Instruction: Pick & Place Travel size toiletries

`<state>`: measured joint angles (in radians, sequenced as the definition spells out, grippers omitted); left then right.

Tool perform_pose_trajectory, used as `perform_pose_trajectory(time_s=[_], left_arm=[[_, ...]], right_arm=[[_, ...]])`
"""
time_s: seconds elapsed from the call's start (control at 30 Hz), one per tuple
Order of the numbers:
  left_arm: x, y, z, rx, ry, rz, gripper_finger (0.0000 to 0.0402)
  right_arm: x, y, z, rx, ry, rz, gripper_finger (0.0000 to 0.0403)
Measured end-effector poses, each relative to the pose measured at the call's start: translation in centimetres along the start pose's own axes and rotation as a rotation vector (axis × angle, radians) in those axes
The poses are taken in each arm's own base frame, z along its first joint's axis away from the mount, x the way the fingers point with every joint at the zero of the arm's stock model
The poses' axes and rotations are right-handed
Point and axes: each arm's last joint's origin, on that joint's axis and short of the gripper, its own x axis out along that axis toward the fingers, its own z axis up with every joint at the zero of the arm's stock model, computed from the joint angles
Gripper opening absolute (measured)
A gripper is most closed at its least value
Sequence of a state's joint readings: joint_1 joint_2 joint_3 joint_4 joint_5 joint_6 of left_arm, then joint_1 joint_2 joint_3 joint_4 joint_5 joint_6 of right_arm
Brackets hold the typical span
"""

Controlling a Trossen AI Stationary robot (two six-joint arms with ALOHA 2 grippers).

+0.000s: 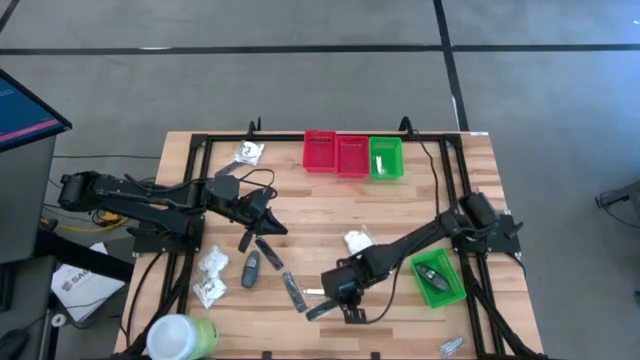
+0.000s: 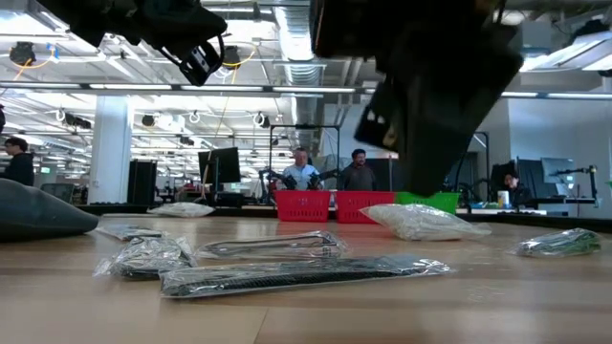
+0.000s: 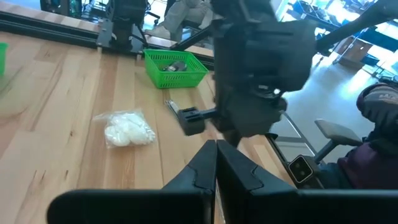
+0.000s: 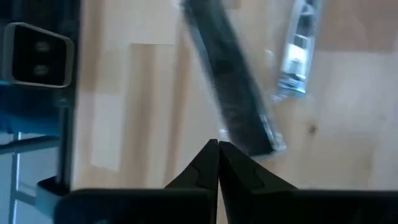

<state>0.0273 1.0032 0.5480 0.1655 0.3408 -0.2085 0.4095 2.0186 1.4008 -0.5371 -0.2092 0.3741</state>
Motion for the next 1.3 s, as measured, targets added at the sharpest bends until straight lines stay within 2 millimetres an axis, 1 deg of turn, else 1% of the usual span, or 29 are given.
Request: perform_pose_trajectory(time_s=[0.17, 0.5, 0.57, 0.63, 0.7, 0.77, 0.83, 0.93, 1.13, 1.3], left_arm=[[0.0, 0.0, 0.1, 0.004, -0.008, -0.002, 0.0003], [0.0, 0.0, 0.2, 0.007, -0.017, 0.004, 0.0003], [0.0, 0.0, 0.2, 0.007, -0.017, 0.006, 0.0003], [0.0, 0.0, 0.2, 0.007, -0.017, 0.006, 0.0003], [0.0, 0.0, 0.2, 0.007, -0.017, 0.007, 0.0003], [0.0, 0.0, 0.2, 0.010, -0.024, 0.005, 0.0003], [0.0, 0.0, 0.2, 0.009, -0.023, 0.005, 0.0003], [0.0, 0.0, 0.3, 0.012, -0.030, 0.003, 0.0003], [0.0, 0.0, 0.3, 0.012, -0.029, 0.003, 0.0003], [0.0, 0.0, 0.3, 0.012, -0.029, 0.003, 0.0003]], right_arm=[[0.6, -1.2, -0.6, 0.049, 0.011, -0.013, 0.0001], [0.8, -1.2, -0.5, 0.062, -0.010, -0.010, 0.0000], [1.7, -1.3, -0.3, 0.065, -0.013, 0.002, 0.0000], [2.2, -1.4, -0.7, 0.075, 0.025, -0.003, 0.0000], [3.0, -1.4, 0.1, 0.076, 0.001, 0.029, 0.0000], [3.0, -1.5, -0.4, 0.091, 0.057, 0.021, 0.0000], [3.7, -1.5, 0.0, 0.089, 0.044, 0.031, 0.0000], [3.6, -1.7, -0.3, 0.096, 0.061, 0.004, 0.0000], [3.5, -2.3, 0.0, 0.116, 0.029, -0.065, 0.0000], [3.2, -3.2, 0.3, 0.161, 0.008, -0.115, 0.0000]])
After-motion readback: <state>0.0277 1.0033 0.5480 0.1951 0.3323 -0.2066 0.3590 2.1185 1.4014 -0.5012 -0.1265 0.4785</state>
